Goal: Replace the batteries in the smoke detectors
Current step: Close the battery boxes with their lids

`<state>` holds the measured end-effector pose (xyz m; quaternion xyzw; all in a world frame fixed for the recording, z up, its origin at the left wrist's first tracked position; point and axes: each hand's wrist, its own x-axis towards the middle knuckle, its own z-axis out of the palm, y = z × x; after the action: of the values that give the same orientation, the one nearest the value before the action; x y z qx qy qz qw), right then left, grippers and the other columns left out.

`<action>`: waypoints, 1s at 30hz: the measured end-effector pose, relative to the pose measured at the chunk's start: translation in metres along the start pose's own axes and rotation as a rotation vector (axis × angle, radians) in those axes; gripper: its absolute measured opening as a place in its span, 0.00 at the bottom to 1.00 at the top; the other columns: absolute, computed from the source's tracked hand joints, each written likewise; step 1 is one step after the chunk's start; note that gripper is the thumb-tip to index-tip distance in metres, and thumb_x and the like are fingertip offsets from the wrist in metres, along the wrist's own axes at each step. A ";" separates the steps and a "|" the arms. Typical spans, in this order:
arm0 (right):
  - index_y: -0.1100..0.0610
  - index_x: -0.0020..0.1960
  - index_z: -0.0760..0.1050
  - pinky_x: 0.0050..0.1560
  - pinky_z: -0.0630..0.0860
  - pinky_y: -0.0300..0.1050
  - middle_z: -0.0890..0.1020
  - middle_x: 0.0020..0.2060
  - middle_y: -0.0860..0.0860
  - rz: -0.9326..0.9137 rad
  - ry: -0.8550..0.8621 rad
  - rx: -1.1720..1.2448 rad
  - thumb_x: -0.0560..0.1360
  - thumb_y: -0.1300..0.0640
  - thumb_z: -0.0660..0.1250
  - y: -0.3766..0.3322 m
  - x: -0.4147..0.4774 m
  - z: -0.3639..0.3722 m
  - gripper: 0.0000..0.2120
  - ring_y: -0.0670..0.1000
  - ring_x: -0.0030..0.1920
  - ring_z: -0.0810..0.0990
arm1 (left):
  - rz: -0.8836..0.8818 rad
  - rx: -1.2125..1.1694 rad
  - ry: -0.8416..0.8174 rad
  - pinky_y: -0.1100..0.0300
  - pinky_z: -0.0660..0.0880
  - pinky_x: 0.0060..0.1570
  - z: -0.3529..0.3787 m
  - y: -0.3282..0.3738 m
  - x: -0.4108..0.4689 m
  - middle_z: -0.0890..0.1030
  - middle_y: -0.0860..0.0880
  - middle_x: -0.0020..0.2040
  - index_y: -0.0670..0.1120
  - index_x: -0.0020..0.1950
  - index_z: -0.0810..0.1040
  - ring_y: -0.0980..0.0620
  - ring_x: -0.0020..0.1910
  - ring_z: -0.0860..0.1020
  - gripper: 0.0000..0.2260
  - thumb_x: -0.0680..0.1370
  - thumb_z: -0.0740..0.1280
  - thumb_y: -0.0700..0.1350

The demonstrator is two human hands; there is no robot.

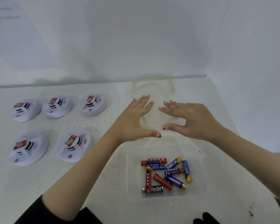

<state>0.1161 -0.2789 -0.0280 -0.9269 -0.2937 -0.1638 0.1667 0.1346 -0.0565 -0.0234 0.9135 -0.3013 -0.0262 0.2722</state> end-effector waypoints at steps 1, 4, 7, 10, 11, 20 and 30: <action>0.48 0.66 0.73 0.57 0.75 0.44 0.76 0.64 0.49 -0.006 -0.026 0.004 0.72 0.36 0.58 0.001 0.000 -0.002 0.27 0.46 0.65 0.73 | 0.007 0.005 0.034 0.73 0.35 0.68 0.002 -0.001 0.000 0.50 0.53 0.79 0.49 0.77 0.57 0.67 0.72 0.44 0.44 0.68 0.75 0.60; 0.49 0.67 0.72 0.56 0.74 0.44 0.75 0.65 0.50 -0.041 -0.052 -0.025 0.73 0.41 0.60 0.004 -0.002 -0.002 0.26 0.47 0.65 0.73 | 0.019 0.027 0.113 0.76 0.36 0.68 0.006 -0.003 -0.002 0.55 0.51 0.78 0.48 0.76 0.62 0.64 0.73 0.48 0.42 0.67 0.71 0.63; 0.52 0.65 0.74 0.52 0.78 0.46 0.78 0.62 0.54 -0.075 0.005 -0.072 0.74 0.44 0.59 0.002 -0.005 0.005 0.23 0.52 0.62 0.77 | 0.025 0.015 0.160 0.76 0.39 0.69 0.013 -0.002 -0.002 0.60 0.49 0.77 0.46 0.74 0.66 0.63 0.73 0.52 0.42 0.64 0.63 0.65; 0.54 0.65 0.75 0.50 0.79 0.47 0.78 0.61 0.55 -0.101 0.007 -0.107 0.75 0.46 0.58 0.001 -0.006 0.007 0.22 0.54 0.61 0.78 | 0.029 0.030 0.165 0.75 0.41 0.70 0.011 -0.003 -0.001 0.62 0.51 0.76 0.47 0.73 0.67 0.64 0.73 0.54 0.41 0.65 0.64 0.66; 0.54 0.65 0.74 0.52 0.78 0.47 0.78 0.62 0.54 -0.095 -0.003 -0.098 0.75 0.46 0.58 0.001 -0.006 0.006 0.22 0.53 0.61 0.77 | 0.028 0.036 0.142 0.75 0.42 0.70 0.007 -0.004 -0.001 0.62 0.52 0.76 0.48 0.73 0.67 0.65 0.72 0.54 0.41 0.65 0.67 0.66; 0.45 0.67 0.71 0.65 0.62 0.37 0.62 0.73 0.52 0.339 -0.078 0.317 0.77 0.65 0.61 0.008 -0.002 -0.015 0.23 0.42 0.67 0.66 | -0.402 -0.280 0.389 0.59 0.64 0.68 -0.018 -0.020 0.009 0.71 0.46 0.72 0.48 0.71 0.71 0.51 0.67 0.71 0.18 0.81 0.64 0.47; 0.42 0.61 0.75 0.46 0.80 0.46 0.83 0.45 0.51 0.746 -0.038 0.677 0.74 0.54 0.69 0.015 0.012 -0.021 0.17 0.51 0.36 0.81 | -0.679 -0.701 0.359 0.65 0.76 0.26 -0.027 -0.016 0.003 0.80 0.46 0.40 0.43 0.50 0.76 0.55 0.27 0.78 0.04 0.76 0.69 0.40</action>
<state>0.1301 -0.2927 -0.0077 -0.8654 0.0180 0.0284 0.4999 0.1513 -0.0346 -0.0083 0.8040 0.0901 -0.0554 0.5851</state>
